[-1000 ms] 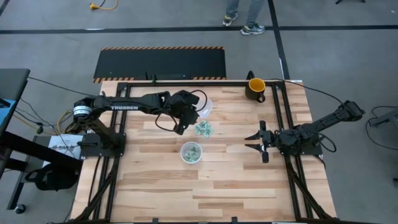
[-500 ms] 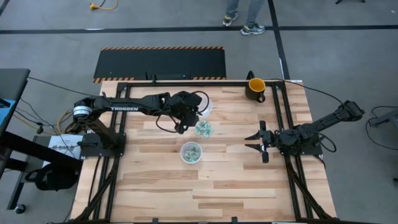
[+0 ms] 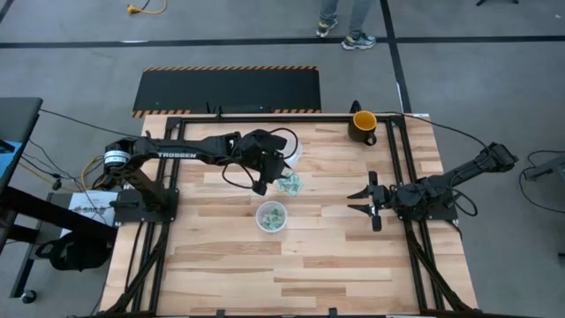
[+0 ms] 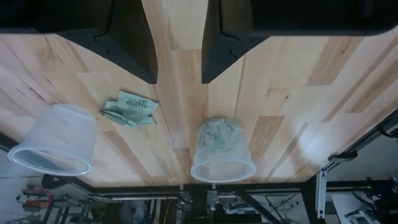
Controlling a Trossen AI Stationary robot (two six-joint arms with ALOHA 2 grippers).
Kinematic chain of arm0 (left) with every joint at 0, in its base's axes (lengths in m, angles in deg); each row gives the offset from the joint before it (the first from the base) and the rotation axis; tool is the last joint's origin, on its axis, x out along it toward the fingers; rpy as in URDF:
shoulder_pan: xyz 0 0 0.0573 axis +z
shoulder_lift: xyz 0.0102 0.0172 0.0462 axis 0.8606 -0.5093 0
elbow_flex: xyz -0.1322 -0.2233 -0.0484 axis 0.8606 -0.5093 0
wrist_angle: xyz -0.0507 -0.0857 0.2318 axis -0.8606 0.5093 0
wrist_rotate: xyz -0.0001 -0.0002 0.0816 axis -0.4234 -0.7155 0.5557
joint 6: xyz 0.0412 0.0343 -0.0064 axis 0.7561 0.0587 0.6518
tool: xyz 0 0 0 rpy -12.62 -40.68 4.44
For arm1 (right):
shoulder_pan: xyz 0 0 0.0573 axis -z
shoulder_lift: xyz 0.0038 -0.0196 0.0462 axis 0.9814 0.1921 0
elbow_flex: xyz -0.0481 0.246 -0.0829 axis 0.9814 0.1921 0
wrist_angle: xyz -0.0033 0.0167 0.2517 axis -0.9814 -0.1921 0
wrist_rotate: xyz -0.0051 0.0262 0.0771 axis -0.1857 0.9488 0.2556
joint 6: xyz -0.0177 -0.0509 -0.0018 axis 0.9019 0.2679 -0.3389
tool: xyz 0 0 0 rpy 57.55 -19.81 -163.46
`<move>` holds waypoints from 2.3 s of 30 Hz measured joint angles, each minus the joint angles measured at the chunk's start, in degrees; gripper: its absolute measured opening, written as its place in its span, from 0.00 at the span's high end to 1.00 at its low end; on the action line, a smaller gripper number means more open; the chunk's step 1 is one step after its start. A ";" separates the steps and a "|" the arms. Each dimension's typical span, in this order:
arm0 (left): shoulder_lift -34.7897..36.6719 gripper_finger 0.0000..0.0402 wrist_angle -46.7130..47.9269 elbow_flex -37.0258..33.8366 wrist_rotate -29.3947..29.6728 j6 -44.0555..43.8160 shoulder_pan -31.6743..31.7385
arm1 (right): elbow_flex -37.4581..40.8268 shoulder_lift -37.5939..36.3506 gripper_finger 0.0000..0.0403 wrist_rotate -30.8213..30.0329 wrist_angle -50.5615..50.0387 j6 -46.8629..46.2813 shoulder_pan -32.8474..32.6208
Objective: Pick and place items into bin
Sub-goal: Put the top left stevia packet into the top bin
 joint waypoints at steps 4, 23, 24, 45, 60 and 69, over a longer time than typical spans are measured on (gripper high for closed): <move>0.00 0.67 -2.97 -1.86 -0.64 -3.67 0.00 | -0.01 -0.02 0.71 0.00 0.00 0.00 0.00; 0.00 0.67 0.44 -4.85 3.41 10.23 0.17 | 0.01 -0.01 0.71 0.00 0.00 -0.01 0.01; 0.00 0.67 1.03 -4.85 4.09 12.99 0.17 | 0.02 0.00 0.71 0.00 0.00 0.00 0.01; 0.00 0.67 -1.82 -4.85 6.91 38.60 -0.59 | 0.00 -0.01 0.71 0.00 -0.01 -0.01 0.00; 0.00 0.67 0.01 -4.91 5.17 39.57 -0.44 | 0.01 -0.01 0.71 0.00 0.00 -0.02 0.00; 0.00 0.67 -0.63 -6.51 3.06 39.64 1.17 | 0.01 -0.02 0.71 0.00 -0.01 -0.01 0.01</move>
